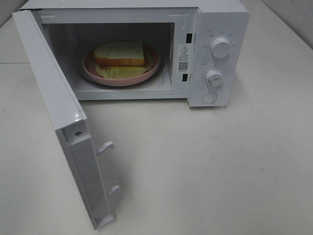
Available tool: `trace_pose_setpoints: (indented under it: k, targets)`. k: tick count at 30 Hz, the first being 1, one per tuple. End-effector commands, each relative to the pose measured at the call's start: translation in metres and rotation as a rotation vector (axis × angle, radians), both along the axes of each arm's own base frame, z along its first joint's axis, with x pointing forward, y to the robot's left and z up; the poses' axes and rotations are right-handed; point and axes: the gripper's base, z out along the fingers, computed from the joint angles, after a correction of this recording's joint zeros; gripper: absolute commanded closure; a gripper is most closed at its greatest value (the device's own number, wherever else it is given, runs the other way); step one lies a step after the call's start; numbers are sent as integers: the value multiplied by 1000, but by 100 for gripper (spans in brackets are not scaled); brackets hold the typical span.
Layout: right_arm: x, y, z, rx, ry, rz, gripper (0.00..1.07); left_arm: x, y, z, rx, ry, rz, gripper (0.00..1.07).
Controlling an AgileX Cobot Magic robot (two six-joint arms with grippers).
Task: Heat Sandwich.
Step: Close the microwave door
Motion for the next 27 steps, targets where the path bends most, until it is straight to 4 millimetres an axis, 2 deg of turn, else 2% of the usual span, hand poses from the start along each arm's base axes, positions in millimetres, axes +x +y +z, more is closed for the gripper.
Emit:
trace_pose_setpoints:
  k: [1,27]
  targets:
    - [-4,0,0,-10,-38,1,32,-3,0,0,0,-36,2,10]
    - [-4,0,0,-10,-38,1,32,-3,0,0,0,-36,2,10]
